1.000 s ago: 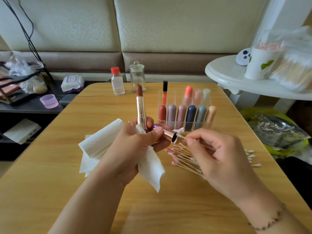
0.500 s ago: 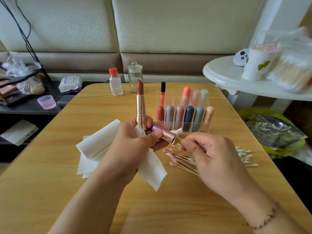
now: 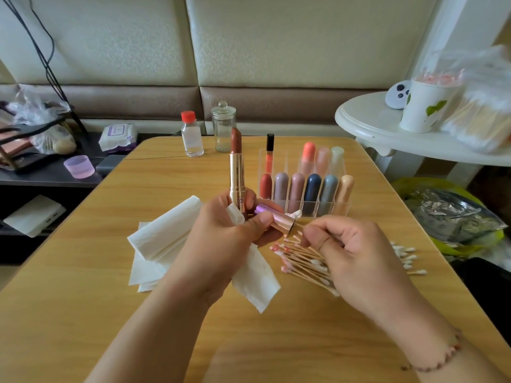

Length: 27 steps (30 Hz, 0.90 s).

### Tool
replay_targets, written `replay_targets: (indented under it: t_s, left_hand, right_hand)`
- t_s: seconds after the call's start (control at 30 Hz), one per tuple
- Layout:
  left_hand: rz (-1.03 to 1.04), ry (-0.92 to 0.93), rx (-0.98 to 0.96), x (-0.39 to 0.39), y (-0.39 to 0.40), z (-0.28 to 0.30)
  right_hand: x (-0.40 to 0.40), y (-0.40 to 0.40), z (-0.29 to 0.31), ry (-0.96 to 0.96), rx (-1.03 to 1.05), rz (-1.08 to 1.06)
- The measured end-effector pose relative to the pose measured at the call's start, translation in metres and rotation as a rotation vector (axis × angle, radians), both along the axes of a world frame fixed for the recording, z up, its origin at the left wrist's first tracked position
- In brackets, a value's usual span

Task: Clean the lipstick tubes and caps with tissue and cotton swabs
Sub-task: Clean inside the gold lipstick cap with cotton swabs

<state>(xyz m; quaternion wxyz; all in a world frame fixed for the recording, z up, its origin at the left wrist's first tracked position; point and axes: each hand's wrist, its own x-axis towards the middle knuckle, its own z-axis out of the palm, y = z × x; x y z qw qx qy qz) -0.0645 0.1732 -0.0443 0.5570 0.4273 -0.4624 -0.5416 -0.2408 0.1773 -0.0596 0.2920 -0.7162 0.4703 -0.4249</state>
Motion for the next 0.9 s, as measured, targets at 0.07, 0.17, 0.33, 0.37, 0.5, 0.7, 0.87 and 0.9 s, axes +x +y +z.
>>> replay_targets:
  t_s: [0.07, 0.17, 0.33, 0.37, 0.5, 0.7, 0.87, 0.9]
  left_hand:
    - [0.013, 0.005, 0.006, -0.0002, 0.0, -0.0003]
    - [0.012, 0.005, 0.019, 0.0008, 0.0006, -0.0001]
    - [0.008, 0.015, -0.009, -0.0011, 0.0015, 0.0016]
    - [0.016, 0.005, -0.007, -0.0009, 0.0018, 0.0012]
    - [0.013, -0.028, -0.021, -0.0014, 0.0014, 0.0007]
    - [-0.009, 0.01, -0.011, -0.0018, 0.0016, -0.0008]
    - [-0.01, 0.006, -0.034, -0.0039, 0.0007, -0.0007]
    - [0.0, 0.006, -0.029, -0.0037, 0.0008, -0.0013]
  right_hand:
    - [0.0017, 0.0021, 0.0003, 0.091, 0.018, 0.047]
    - [0.0029, 0.0038, 0.0052, -0.005, 0.034, 0.094]
    - [0.005, 0.003, 0.0018, 0.031, 0.04, 0.054]
    - [0.0063, 0.0042, 0.0039, 0.027, 0.054, 0.089]
    - [0.0049, 0.0031, 0.004, -0.047, 0.04, 0.036]
    - [0.0048, 0.0055, 0.0067, 0.0, 0.071, 0.102]
    - [0.0083, 0.0036, 0.0011, 0.046, 0.064, -0.005]
    - [0.0105, 0.0047, 0.0009, 0.055, 0.084, 0.032]
